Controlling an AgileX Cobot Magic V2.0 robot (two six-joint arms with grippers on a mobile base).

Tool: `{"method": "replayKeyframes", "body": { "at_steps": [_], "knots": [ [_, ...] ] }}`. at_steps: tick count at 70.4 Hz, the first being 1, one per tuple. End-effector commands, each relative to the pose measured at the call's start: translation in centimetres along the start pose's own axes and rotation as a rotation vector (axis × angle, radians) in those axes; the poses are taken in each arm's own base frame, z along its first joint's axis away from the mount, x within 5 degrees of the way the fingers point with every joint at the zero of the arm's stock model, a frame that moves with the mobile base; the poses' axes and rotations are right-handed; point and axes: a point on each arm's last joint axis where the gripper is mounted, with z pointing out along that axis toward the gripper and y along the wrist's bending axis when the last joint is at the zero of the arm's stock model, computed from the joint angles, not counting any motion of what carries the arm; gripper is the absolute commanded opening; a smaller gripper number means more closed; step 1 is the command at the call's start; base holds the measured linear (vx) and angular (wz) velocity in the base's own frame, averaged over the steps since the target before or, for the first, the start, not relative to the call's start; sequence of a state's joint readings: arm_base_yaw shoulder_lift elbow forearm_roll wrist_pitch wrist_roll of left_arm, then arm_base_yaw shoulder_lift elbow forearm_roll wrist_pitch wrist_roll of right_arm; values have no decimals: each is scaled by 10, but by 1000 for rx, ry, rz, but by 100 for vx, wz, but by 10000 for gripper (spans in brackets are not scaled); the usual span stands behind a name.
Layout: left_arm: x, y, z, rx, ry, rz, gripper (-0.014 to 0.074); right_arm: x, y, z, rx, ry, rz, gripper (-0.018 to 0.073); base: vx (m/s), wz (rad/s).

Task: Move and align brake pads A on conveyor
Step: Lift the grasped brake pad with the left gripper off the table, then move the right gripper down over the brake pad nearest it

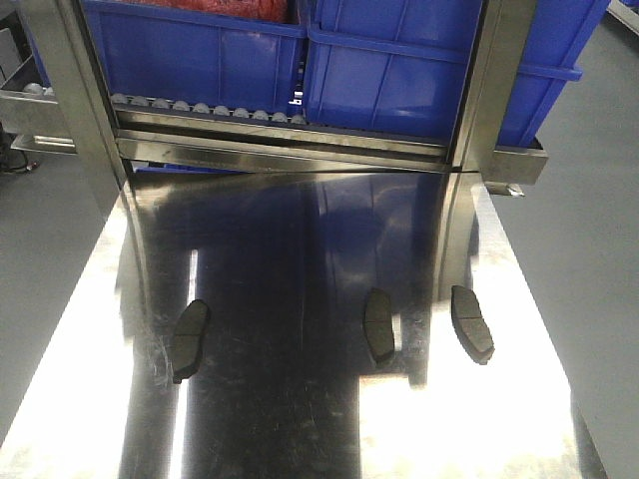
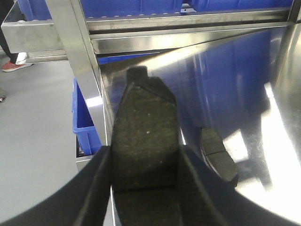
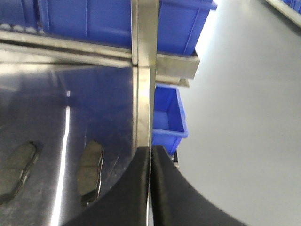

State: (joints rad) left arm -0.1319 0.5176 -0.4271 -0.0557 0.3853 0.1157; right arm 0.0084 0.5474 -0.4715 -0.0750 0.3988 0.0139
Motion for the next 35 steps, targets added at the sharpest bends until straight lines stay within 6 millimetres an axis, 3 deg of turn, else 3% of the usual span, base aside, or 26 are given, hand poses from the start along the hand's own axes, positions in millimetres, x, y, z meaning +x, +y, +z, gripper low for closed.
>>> {"method": "replayKeyframes", "body": {
  "at_steps": [1,18,35],
  "knots": [
    [-18,1,-4,-9,-125,-7,-6,-14,-1,2,3,-64,-1,-10,0,0],
    [-18,1,-4,-9,-125,-7,-6,-10,-1,2,2,-13,8,3,0,0],
    [-18,1,-4,-9,-125,-7,-6,-1,0,1,-10,81,32,108,0,0]
  ]
}}
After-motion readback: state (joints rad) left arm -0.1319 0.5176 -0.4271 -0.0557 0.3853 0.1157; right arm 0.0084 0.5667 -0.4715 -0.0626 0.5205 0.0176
